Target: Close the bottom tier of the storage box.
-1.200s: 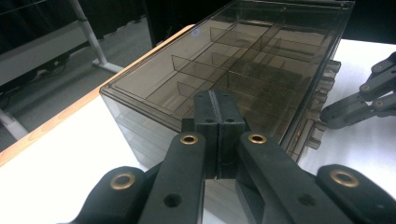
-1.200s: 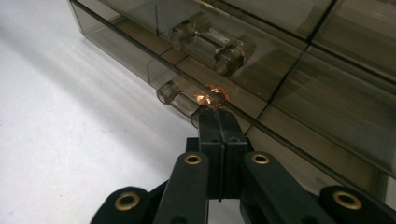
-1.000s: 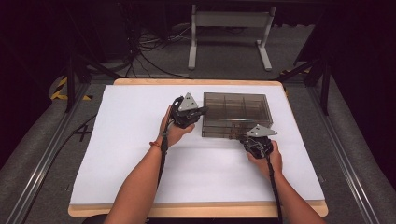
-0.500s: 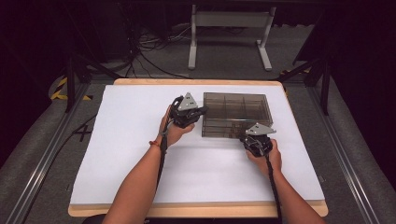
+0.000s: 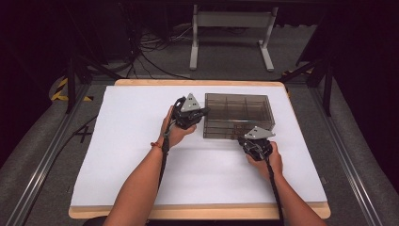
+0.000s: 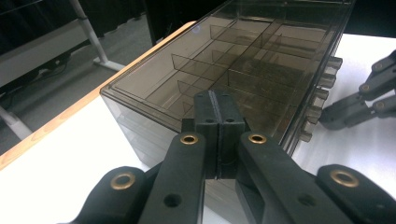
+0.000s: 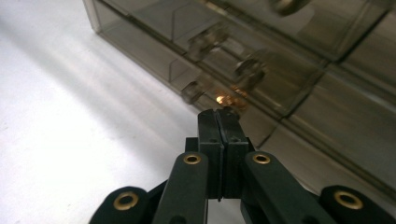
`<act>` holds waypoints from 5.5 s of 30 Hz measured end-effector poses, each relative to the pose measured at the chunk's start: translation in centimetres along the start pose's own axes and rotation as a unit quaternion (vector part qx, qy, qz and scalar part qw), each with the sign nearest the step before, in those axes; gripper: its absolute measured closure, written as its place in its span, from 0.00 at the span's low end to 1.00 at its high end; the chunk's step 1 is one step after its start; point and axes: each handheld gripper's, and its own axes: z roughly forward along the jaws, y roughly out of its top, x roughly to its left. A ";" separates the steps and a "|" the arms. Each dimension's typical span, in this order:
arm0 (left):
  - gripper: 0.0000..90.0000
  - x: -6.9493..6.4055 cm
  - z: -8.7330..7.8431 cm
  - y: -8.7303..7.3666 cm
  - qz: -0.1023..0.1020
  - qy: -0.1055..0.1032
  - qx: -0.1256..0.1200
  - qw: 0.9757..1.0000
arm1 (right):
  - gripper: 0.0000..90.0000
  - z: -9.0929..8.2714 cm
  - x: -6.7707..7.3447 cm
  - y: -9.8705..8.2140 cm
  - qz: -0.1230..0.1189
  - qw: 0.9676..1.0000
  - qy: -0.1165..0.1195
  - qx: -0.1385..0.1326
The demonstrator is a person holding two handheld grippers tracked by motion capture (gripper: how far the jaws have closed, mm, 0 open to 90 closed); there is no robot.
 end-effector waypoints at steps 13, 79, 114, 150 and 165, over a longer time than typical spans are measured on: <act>1.00 -0.5 -0.5 0.0 0.012 0.007 0.005 1.000 | 0.99 -1.0 0.7 -0.5 -0.025 1.000 0.004 -0.001; 0.25 -1.9 -13.5 -10.3 0.026 0.052 0.162 0.985 | 0.39 -7.3 -1.2 -3.8 -0.071 0.996 0.057 0.007; 0.09 -1.2 -21.4 -17.5 -0.029 0.105 0.149 0.983 | 0.19 -10.8 -4.8 -9.2 0.004 0.999 -0.023 -0.030; 0.09 -0.4 -25.9 -20.6 -0.132 0.139 -0.017 0.981 | 0.13 -12.4 -7.4 -11.8 0.131 0.980 -0.113 -0.099; 0.09 -0.5 -25.8 -20.6 -0.131 0.137 -0.014 0.982 | 0.13 -12.5 -7.3 -11.8 0.128 0.980 -0.115 -0.097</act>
